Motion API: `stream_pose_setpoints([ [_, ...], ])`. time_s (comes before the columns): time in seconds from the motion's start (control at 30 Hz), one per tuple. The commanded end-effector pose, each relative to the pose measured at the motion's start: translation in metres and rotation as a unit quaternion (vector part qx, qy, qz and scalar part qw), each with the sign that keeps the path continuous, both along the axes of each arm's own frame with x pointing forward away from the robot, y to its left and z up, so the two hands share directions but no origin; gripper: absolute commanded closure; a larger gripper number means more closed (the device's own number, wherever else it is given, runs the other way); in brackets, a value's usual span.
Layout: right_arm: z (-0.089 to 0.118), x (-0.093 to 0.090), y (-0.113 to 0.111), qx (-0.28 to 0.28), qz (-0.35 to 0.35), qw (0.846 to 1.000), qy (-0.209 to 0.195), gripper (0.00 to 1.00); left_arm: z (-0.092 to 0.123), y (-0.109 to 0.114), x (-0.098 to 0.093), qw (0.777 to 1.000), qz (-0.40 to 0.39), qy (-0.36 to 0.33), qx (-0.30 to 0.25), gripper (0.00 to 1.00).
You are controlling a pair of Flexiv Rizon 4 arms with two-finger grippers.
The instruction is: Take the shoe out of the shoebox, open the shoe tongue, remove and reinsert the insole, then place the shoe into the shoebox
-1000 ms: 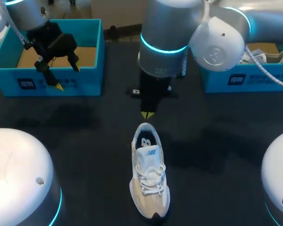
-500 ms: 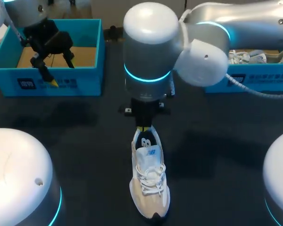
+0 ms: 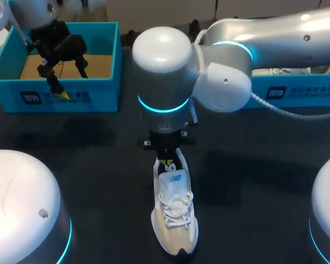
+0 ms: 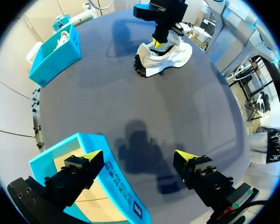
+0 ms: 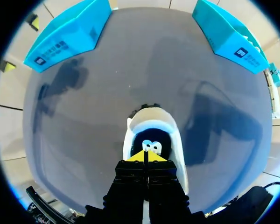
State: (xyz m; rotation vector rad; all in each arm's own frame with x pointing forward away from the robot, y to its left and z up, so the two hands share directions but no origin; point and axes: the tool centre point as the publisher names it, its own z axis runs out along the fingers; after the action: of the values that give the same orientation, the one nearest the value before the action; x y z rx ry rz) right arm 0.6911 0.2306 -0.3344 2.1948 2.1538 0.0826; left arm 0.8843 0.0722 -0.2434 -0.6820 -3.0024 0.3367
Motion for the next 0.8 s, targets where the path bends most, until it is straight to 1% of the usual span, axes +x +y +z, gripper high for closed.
stream_pose_setpoints([
  [0.03, -0.022, -0.006, 0.018, -0.023, -0.045, 0.998, -0.033, 1.00, 0.001, 0.000, 0.000, 1.000, 0.000, 0.000, 0.001, 0.00],
  [0.2, -0.043, -0.003, 0.018, -0.026, -0.041, 0.998, -0.031, 1.00, 0.001, 0.000, 0.000, 1.000, 0.000, 0.000, 0.001, 0.00],
  [0.33, -0.061, -0.003, 0.016, -0.016, -0.042, 0.999, -0.023, 1.00, 0.001, 0.000, 0.000, 1.000, 0.000, 0.000, 0.001, 0.00],
  [0.47, -0.070, -0.004, 0.012, -0.011, -0.045, 0.999, -0.014, 1.00, 0.001, 0.000, 0.000, 1.000, 0.000, 0.000, 0.001, 0.00],
  [0.57, -0.069, -0.005, 0.009, -0.013, -0.047, 0.999, -0.013, 1.00, 0.001, 0.000, 0.000, 1.000, 0.000, 0.000, 0.001, 0.00],
  [0.8, -0.042, -0.008, 0.002, -0.046, -0.038, 0.998, -0.020, 1.00, 0.001, 0.000, 0.000, 1.000, 0.000, 0.000, 0.001, 0.00],
])
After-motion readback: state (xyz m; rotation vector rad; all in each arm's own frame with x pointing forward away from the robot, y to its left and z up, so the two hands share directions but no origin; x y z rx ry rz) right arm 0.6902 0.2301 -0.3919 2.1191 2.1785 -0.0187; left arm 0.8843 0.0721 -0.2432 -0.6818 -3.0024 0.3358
